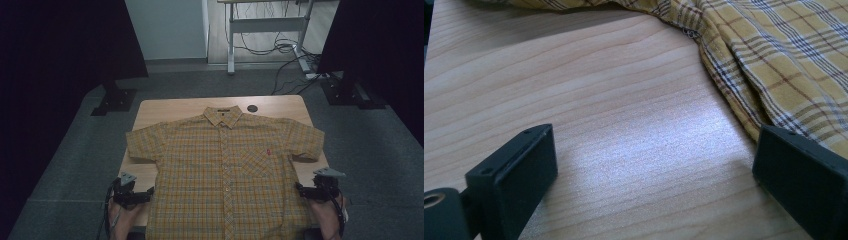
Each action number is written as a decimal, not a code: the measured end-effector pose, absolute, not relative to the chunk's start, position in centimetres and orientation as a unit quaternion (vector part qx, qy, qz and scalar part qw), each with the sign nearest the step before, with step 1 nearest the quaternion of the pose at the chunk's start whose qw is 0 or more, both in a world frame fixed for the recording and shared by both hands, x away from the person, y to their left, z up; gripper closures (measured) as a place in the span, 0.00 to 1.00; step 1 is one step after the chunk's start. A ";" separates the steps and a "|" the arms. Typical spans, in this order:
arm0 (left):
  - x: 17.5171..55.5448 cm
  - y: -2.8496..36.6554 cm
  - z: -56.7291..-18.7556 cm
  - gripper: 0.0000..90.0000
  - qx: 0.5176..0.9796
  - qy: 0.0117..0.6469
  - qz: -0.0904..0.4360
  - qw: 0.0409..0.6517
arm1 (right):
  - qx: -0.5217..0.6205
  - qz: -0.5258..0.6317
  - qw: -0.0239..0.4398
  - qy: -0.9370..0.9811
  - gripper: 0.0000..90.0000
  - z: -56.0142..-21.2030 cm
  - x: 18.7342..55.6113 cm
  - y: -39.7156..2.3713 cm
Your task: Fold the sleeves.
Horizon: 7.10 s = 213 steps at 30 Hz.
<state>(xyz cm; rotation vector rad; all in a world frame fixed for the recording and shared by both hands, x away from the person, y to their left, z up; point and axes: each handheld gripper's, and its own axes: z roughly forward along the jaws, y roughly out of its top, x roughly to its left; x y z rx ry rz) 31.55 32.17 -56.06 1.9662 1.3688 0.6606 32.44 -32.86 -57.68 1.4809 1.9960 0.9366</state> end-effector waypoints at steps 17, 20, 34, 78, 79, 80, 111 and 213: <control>31.7 32.1 -56.0 0.05 0.745 0.527 0.254 0.321 | 0.538 0.339 0.235 0.735 0.02 -57.7 32.5 -32.8; 31.7 32.1 -56.0 0.06 0.745 0.526 0.254 0.322 | 0.539 0.339 0.235 0.735 0.02 -57.7 32.5 -32.8; 32.4 32.1 -55.4 0.09 0.746 0.526 0.250 0.324 | 0.541 0.339 0.236 0.732 0.02 -57.7 32.4 -32.7; 38.3 32.1 -52.8 0.11 0.722 0.523 0.258 0.372 | 0.539 0.341 0.235 0.733 0.03 -57.7 32.4 -32.7; 38.3 32.1 -52.8 0.11 0.722 0.523 0.258 0.372 | 0.539 0.341 0.235 0.733 0.03 -57.7 32.4 -32.7; 38.6 32.1 -52.8 0.11 0.721 0.523 0.260 0.373 | 0.539 0.341 0.235 0.734 0.03 -57.7 32.4 -32.7; 43.7 33.1 -52.4 0.14 0.699 0.552 0.277 0.361 | 0.536 0.341 0.234 0.735 0.03 -57.7 32.5 -32.7; 48.0 20.3 -54.7 0.81 0.771 0.473 0.221 0.366 | 0.530 0.343 0.232 0.740 0.03 -57.7 32.5 -32.7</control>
